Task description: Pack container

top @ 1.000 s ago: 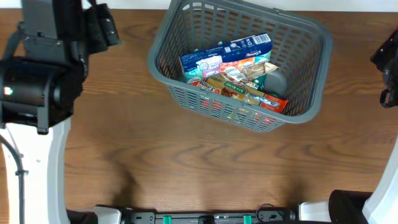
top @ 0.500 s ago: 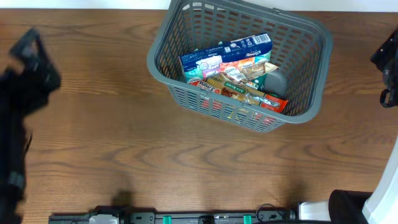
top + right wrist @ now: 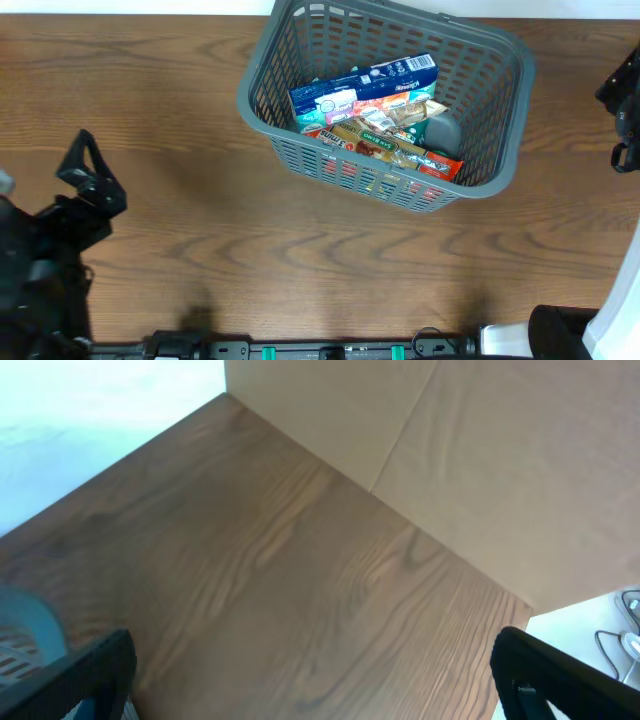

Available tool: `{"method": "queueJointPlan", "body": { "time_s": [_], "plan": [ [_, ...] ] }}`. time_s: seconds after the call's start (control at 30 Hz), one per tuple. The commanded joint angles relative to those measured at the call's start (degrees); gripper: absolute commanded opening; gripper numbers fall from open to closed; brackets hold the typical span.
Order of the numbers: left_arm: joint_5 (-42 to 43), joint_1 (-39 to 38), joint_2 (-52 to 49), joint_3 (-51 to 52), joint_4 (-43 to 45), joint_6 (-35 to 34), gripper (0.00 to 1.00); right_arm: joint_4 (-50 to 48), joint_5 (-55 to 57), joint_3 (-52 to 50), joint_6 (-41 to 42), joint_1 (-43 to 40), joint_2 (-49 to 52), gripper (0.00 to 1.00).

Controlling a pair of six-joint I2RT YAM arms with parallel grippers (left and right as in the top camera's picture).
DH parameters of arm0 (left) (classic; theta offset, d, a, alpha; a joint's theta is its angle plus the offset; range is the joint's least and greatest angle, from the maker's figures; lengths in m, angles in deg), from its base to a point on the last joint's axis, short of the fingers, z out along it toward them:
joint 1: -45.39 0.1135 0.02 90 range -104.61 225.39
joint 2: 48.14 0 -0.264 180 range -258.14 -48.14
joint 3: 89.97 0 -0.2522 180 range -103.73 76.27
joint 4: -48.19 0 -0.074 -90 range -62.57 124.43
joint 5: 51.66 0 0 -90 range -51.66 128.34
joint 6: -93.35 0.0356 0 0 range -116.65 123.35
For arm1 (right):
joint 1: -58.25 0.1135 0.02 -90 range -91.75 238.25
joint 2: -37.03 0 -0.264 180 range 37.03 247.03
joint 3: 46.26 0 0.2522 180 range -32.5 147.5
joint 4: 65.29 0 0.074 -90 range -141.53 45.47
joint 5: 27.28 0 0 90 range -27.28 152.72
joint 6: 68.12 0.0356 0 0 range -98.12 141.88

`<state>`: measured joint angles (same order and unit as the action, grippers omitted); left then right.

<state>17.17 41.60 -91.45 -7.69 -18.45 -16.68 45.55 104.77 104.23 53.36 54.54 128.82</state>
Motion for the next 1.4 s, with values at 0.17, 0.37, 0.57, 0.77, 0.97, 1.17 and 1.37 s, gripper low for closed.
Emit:
{"method": "queueJointPlan", "body": {
  "time_s": [0.17, 0.37, 0.57, 0.77, 0.97, 1.17, 1.37],
  "plan": [
    [2.5, 0.3, 9.6, 21.4, 14.3, -3.2, 0.99, 0.1, 0.9, 0.0, 1.1, -0.4, 0.1, 0.99],
    [4.2, 0.3, 14.0, 34.1, 25.5, -4.6, 0.99, 0.1, 0.9, 0.0, 1.1, -0.4, 0.1, 0.99],
    [4.2, 0.3, 16.6, 43.4, 31.5, -9.3, 0.99, 0.1, 0.9, 0.0, 1.1, -0.4, 0.1, 0.99],
    [4.2, 0.3, 20.2, 50.8, 34.9, -10.8, 0.99, 0.1, 0.9, 0.0, 1.1, -0.4, 0.1, 0.99],
    [4.2, 0.3, 25.9, 57.7, 37.4, -12.0, 0.99, 0.1, 0.9, 0.0, 1.1, -0.4, 0.1, 0.99],
    [4.2, 0.3, 31.7, 64.7, 41.3, -13.0, 0.99, 0.1, 0.9, 0.0, 1.1, -0.4, 0.1, 0.99],
    [5.8, 0.3, 36.0, 70.6, 43.2, -16.3, 0.99, 0.1, 0.9, 0.0, 1.1, -0.4, 0.1, 0.99]
  ]
}}
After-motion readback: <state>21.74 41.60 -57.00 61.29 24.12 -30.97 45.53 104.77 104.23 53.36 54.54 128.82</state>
